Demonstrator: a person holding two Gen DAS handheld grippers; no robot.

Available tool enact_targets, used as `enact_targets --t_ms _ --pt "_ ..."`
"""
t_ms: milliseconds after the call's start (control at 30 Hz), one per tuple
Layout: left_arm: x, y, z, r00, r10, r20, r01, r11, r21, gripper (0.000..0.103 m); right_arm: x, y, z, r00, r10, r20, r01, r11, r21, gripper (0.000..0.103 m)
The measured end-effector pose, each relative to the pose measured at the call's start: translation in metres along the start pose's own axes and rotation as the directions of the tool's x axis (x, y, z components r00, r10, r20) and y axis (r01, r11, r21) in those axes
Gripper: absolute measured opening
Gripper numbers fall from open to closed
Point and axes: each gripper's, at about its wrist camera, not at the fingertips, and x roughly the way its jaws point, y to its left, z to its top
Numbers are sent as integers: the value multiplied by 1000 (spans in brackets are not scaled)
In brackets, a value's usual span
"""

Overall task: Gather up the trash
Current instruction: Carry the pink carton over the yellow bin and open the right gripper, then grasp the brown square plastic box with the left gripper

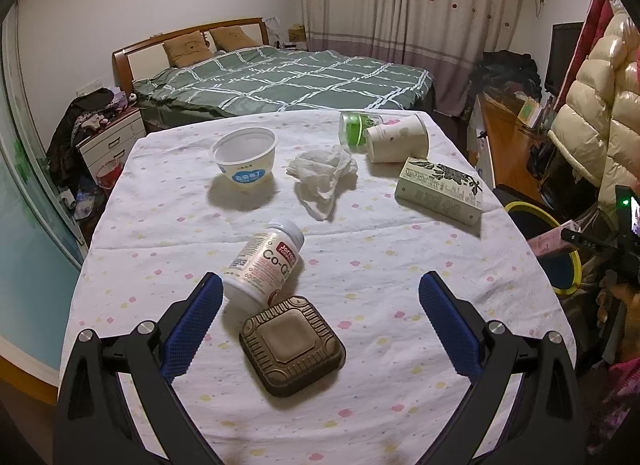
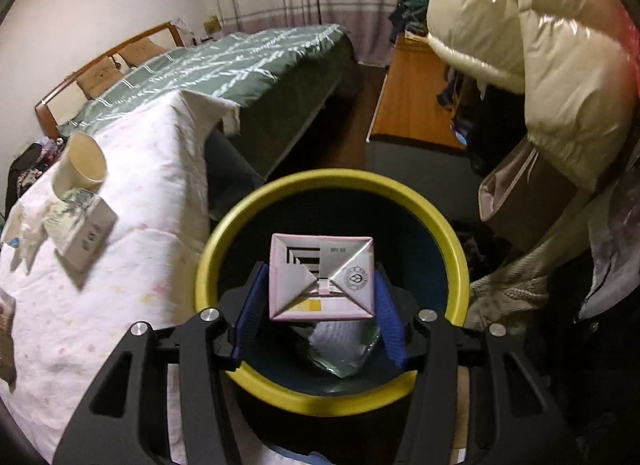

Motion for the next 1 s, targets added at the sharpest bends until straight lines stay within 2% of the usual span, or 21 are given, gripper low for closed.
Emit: enact_targets --t_ms 167,333,700,733,800,1000 --pt "5 -1 -2 1000 3 -14 -3 1000 -1 97 1 1 -3 1000 -9 0 9 1000 11 58" --pt "13 -2 -8 999 -3 -42 3 1000 -7 97 -9 5 -3 1000 9 21 -9 1000 7 59" --pt "37 0 -29 991 35 -129 -40 999 -36 97 -22 21 -3 997 64 46 -62 998 -25 61" --pt "41 0 -31 989 42 -142 -48 998 -37 96 -21 22 -3 997 67 44 -65 997 -29 61" --pt "47 1 -34 986 50 -162 -59 997 -49 87 -19 24 -4 997 71 39 -70 997 -34 61" --pt "51 13 -42 981 40 -191 -59 994 -94 82 -16 23 -6 997 77 27 -76 997 -28 61"
